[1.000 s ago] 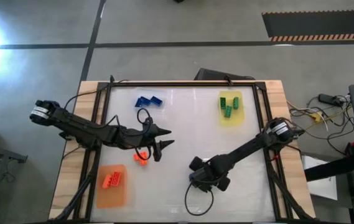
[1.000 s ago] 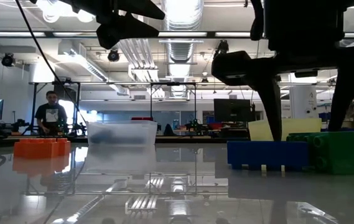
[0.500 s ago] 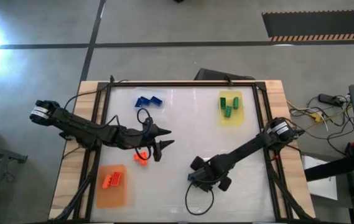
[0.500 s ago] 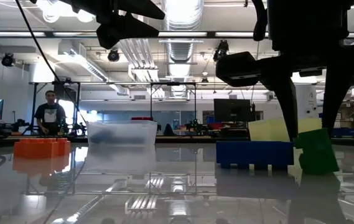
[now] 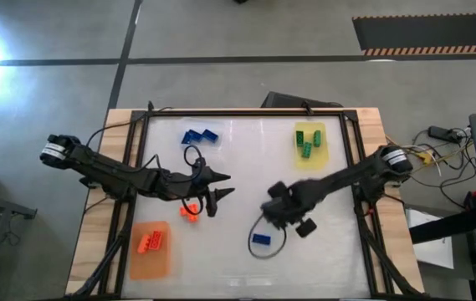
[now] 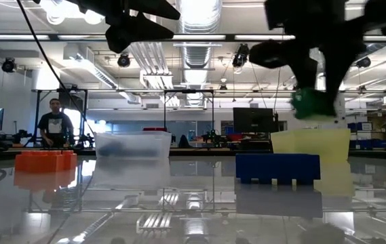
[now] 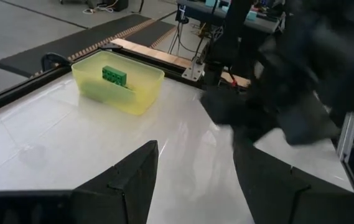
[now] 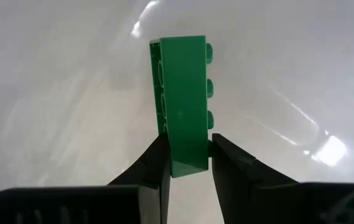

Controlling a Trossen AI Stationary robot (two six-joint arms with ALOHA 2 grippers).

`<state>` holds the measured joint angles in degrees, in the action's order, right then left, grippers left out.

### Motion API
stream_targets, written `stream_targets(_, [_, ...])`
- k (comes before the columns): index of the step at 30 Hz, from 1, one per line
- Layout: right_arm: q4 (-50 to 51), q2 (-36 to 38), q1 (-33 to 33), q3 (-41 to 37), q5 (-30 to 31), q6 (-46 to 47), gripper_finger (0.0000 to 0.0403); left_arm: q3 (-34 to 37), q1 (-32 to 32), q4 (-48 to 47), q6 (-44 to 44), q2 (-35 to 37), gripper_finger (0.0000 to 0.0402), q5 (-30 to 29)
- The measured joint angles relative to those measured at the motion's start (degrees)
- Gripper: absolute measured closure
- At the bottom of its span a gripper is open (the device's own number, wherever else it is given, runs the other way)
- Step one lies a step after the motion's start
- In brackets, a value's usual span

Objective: Sort & place blocks by color
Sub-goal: Put the green game piece into the yellow bin

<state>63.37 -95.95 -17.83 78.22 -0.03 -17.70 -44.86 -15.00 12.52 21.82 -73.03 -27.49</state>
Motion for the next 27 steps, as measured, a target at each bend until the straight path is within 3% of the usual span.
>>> stream_targets(7, [-0.4,9.1,10.9,-1.9,7.4,2.1,0.0325,0.0,0.0,0.1,0.0,0.0,0.0207,0.0])
stream_targets(13, [0.3,15.4,25.2,-3.1,17.0,5.8,0.0323,0.0,0.0,0.1,0.0,0.0,0.0207,0.0])
stream_targets(20, [1.0,18.8,47.3,-4.1,16.7,13.4,0.0323,0.0,0.0,0.2,0.0,0.0,0.0207,0.0])
stream_targets(25, [-1.4,16.7,59.5,-7.1,6.7,14.8,0.0322,0.0,0.0,0.4,0.0,0.0,0.0207,0.0])
stream_targets(27, [-4.0,15.6,62.1,-8.8,5.6,15.2,0.0318,0.0,0.0,0.4,0.0,0.0,0.0207,0.0])
